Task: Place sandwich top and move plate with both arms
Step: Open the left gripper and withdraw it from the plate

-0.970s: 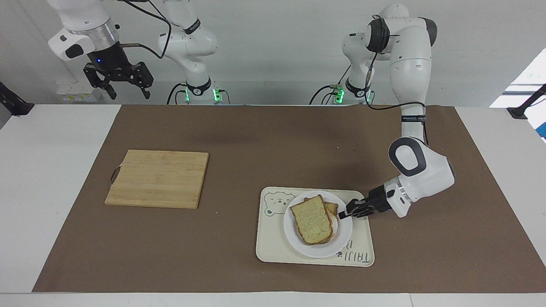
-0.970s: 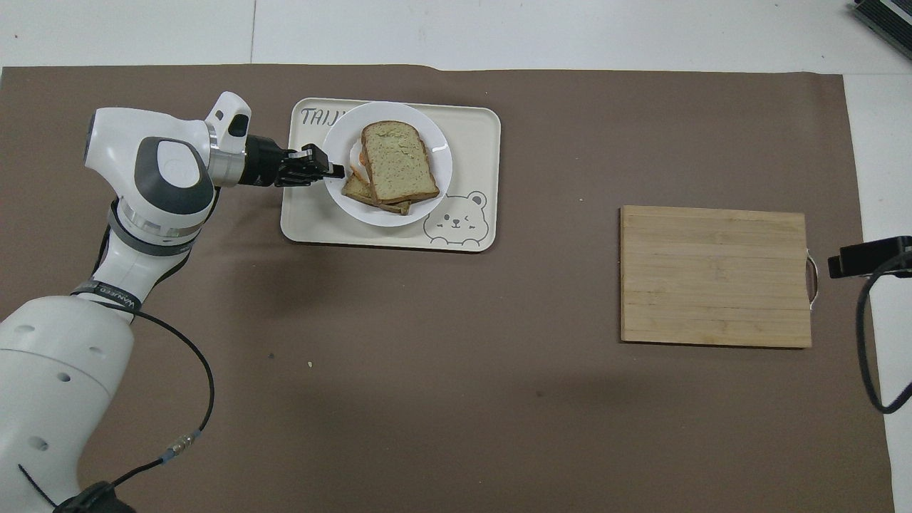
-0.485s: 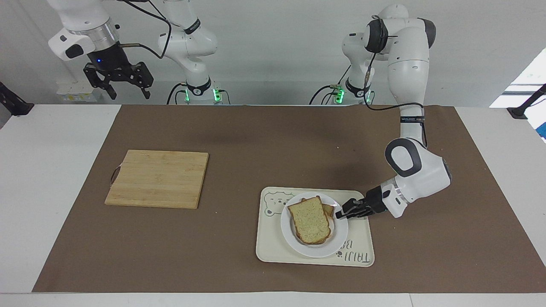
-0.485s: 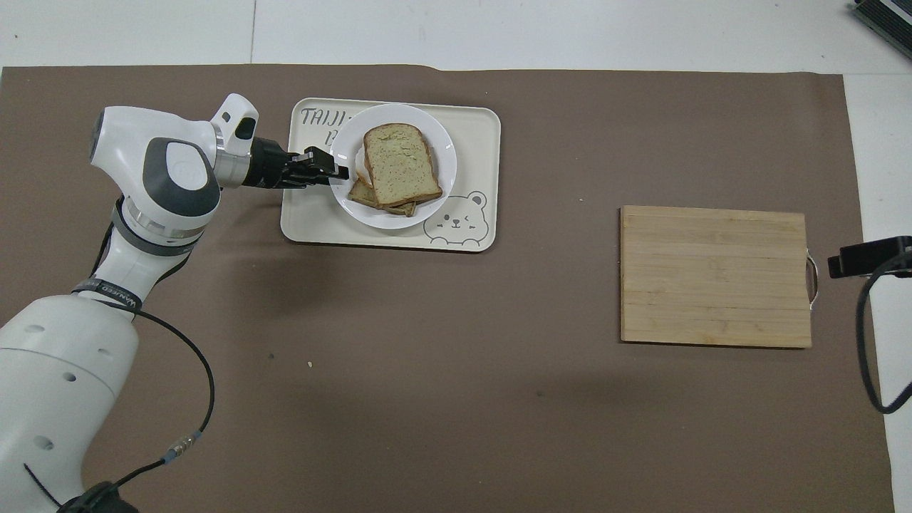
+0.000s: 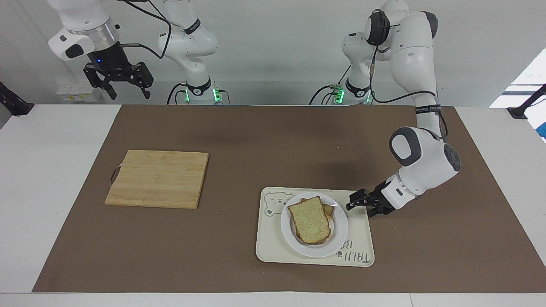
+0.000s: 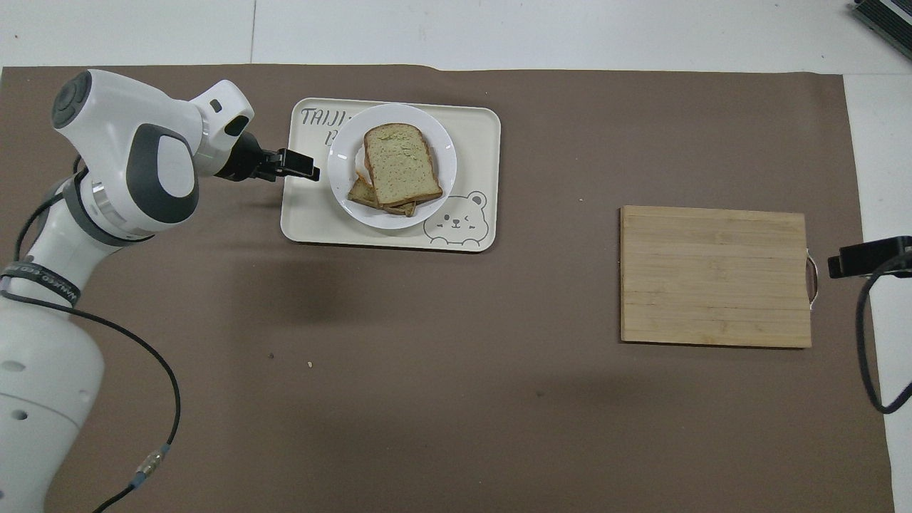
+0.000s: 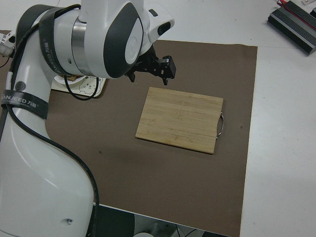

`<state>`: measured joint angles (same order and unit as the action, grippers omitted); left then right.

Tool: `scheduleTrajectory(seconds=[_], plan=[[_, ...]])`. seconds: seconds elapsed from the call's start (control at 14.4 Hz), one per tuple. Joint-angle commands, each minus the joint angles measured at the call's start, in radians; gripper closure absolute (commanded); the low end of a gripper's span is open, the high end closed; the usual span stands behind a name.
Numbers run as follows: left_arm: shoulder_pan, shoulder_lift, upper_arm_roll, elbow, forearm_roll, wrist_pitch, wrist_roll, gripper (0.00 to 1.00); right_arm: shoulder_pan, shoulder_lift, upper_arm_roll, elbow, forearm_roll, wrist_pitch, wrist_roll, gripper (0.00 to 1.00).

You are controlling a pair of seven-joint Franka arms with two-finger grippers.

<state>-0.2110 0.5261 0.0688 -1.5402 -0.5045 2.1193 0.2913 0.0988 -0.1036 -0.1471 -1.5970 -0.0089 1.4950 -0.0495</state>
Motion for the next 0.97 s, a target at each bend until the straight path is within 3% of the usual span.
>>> scheduleTrajectory(seconds=[0.0, 0.28, 0.55, 0.69, 0.9], plan=[[0.001, -0.118, 0.014, -0.063, 0.118, -0.048, -0.015, 0.0, -0.01, -0.011, 0.004, -0.008, 0.023, -0.007, -0.018, 0.0], [0.002, -0.234, 0.028, -0.055, 0.348, -0.093, -0.017, 0.0, -0.008, -0.011, 0.004, -0.008, 0.023, -0.007, -0.018, 0.0], [0.007, -0.353, 0.08, 0.0, 0.42, -0.229, -0.011, 0.0, -0.01, -0.011, 0.001, -0.008, 0.021, -0.007, -0.018, 0.0], [0.005, -0.376, 0.095, 0.06, 0.495, -0.336, -0.009, 0.0, -0.011, -0.011, -0.002, -0.008, 0.009, -0.009, -0.024, 0.0], [0.004, -0.417, 0.133, 0.126, 0.501, -0.51, -0.003, 0.0, -0.014, -0.013, -0.014, -0.008, 0.009, -0.012, -0.026, 0.0]])
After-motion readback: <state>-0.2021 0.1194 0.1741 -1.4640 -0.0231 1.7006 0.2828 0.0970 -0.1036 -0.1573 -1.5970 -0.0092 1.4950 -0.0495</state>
